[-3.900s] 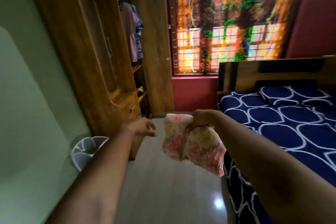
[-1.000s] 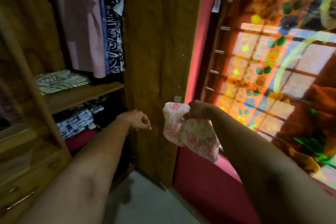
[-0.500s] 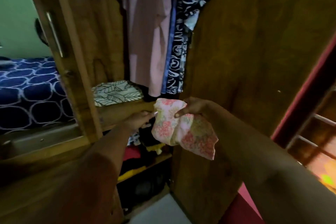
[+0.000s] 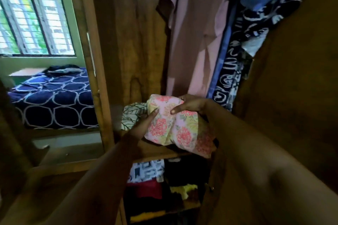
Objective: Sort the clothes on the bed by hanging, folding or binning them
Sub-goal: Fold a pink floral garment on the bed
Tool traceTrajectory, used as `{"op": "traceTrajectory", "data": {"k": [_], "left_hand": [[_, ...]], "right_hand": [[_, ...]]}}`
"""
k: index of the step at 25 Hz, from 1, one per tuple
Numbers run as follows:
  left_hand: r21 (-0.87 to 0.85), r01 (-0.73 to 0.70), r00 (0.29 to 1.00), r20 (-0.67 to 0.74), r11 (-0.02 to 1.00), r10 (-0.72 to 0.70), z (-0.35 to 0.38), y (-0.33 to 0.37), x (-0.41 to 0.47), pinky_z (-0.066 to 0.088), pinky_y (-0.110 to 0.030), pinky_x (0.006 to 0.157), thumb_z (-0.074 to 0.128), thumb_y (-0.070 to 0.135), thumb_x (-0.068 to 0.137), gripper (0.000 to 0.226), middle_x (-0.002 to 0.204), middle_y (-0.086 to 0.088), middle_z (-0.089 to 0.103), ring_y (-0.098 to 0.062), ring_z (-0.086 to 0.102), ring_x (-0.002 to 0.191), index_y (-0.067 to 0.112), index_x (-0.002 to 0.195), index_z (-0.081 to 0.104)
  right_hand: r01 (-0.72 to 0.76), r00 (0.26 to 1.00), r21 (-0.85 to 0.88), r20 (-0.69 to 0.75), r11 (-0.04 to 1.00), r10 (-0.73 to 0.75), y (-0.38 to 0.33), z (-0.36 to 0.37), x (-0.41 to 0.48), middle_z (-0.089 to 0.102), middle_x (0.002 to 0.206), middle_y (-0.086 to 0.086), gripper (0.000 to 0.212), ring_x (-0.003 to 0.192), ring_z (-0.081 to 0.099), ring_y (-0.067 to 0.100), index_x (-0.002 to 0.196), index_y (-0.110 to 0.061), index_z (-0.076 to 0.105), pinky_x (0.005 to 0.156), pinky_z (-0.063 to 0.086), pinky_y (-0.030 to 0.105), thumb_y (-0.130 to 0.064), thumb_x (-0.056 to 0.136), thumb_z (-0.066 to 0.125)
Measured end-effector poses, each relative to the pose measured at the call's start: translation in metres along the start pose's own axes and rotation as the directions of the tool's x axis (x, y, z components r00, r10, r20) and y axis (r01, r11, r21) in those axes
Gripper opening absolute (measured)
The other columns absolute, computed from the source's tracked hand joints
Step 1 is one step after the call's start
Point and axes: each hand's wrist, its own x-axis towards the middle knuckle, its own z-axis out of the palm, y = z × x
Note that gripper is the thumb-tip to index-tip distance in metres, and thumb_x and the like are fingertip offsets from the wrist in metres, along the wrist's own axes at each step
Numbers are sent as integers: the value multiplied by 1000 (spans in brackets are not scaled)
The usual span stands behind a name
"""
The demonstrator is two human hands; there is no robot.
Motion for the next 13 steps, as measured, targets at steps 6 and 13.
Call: {"op": "traceTrajectory", "data": {"k": [6, 13], "left_hand": [[30, -134, 948, -287, 991, 137, -7, 30, 81, 50, -48, 97, 70, 45, 81, 35, 105, -7, 72, -27, 66, 105, 18, 103, 69], [217, -129, 859, -463, 968, 218, -57, 12, 171, 50, -51, 96, 71, 74, 61, 62, 107, -5, 71, -27, 66, 104, 27, 101, 71]], "right_hand": [[83, 992, -35, 93, 996, -79, -25, -54, 88, 69, 115, 6, 61, 103, 67, 21, 120, -10, 64, 94, 52, 37, -31, 66, 85], [-143, 888, -124, 421, 982, 183, 0, -90, 147, 63, 125, 9, 73, 116, 59, 26, 121, -13, 60, 100, 46, 40, -33, 56, 87]]}}
